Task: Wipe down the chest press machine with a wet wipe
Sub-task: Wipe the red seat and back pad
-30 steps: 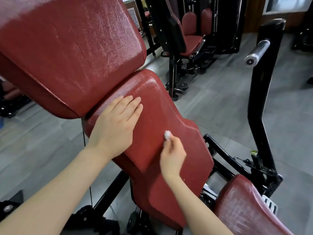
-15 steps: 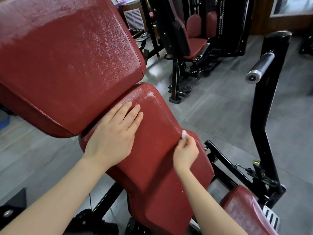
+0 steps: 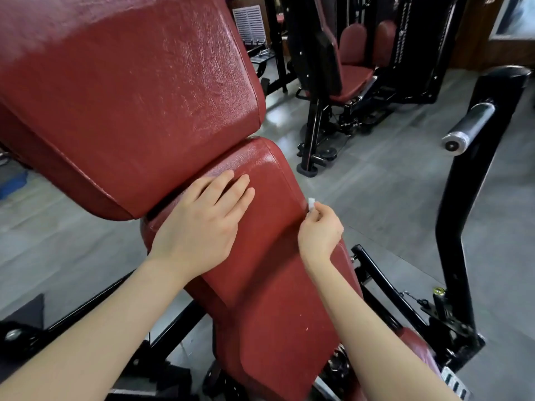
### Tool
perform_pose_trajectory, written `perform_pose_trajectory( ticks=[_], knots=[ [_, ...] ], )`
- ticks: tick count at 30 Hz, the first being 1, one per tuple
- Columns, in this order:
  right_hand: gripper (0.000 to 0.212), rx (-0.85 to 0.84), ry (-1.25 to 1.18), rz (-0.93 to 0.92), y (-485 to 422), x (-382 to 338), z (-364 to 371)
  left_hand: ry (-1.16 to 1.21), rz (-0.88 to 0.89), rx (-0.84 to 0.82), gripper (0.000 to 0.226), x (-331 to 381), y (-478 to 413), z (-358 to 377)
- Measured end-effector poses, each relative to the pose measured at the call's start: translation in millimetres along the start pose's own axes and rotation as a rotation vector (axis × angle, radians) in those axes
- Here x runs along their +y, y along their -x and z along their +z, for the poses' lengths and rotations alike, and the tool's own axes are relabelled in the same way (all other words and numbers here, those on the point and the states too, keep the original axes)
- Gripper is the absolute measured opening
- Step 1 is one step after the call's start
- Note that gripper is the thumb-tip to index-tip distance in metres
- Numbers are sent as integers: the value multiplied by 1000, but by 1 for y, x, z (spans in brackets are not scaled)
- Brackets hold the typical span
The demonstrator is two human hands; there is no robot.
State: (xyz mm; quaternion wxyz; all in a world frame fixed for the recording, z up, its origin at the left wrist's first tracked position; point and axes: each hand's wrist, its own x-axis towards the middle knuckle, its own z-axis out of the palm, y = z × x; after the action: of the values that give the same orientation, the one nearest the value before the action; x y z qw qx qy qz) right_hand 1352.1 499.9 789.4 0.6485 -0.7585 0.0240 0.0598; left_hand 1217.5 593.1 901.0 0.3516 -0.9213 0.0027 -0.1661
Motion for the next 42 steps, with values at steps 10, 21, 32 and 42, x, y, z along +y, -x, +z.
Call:
perform_pose_trajectory(
  ticks=[10,21,32,42],
  knots=[
    [27,-136,0,-175,-11,32,-5,45,-109,34,41,16,-7,0],
    [28,13,-24,-58,10,97,-6,-53,-6,-135,48,59,-7,26],
    [21,-183,-53,-41,-44,105,-19,-39,-23,-59,44,61,-5,35],
    [14,-191,-178,260,-83,153,-37,-17,-118,-21,43,72,-3,37]
  ],
)
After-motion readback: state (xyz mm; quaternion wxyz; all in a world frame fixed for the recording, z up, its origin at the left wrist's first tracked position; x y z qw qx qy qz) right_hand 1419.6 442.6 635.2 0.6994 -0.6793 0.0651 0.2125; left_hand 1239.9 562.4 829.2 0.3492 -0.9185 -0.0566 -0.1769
